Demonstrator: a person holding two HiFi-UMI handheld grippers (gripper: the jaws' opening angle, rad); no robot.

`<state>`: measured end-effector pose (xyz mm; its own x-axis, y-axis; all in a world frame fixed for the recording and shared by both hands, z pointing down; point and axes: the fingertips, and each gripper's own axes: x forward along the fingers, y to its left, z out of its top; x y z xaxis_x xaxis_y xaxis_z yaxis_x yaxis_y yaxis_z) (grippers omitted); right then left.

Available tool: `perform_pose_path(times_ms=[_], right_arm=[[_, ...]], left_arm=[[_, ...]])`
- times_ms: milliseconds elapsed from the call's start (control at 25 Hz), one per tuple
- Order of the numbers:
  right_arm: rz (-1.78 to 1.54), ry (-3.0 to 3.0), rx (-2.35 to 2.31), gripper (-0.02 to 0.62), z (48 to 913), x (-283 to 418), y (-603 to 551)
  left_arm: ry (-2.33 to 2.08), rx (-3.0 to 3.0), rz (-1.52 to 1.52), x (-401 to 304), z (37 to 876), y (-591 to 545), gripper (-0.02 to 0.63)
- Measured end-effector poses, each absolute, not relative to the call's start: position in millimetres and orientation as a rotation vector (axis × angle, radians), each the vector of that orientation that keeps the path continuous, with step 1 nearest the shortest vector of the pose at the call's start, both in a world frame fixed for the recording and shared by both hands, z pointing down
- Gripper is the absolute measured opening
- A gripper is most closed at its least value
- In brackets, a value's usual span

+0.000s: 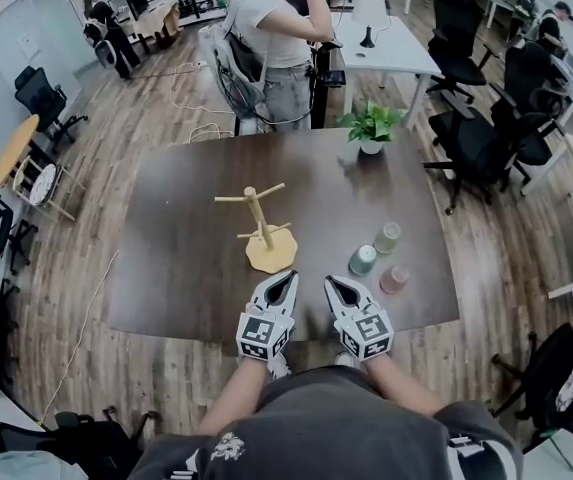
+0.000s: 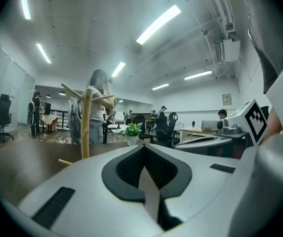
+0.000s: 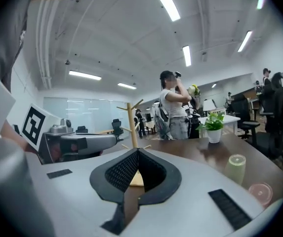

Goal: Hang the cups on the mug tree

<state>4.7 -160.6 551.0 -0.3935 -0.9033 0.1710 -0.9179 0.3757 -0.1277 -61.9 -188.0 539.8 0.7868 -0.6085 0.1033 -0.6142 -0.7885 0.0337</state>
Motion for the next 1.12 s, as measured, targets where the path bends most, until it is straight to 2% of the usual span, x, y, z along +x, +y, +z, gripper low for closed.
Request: perform_pose_path(times_ms=[480,1120], right_arm=[[0.486,-2.356,1.929,0.025,588.6,56.5,-165.4],[0.454,-2.046,2.074,0.026,619.7,106.5,-184.9]], left_arm=[[-0.858,2.885,0.172,-38.0,573.2,-210.8,0.0],[-0.715,2.955,0.263,0.1,589.0,-240.3,0.0]])
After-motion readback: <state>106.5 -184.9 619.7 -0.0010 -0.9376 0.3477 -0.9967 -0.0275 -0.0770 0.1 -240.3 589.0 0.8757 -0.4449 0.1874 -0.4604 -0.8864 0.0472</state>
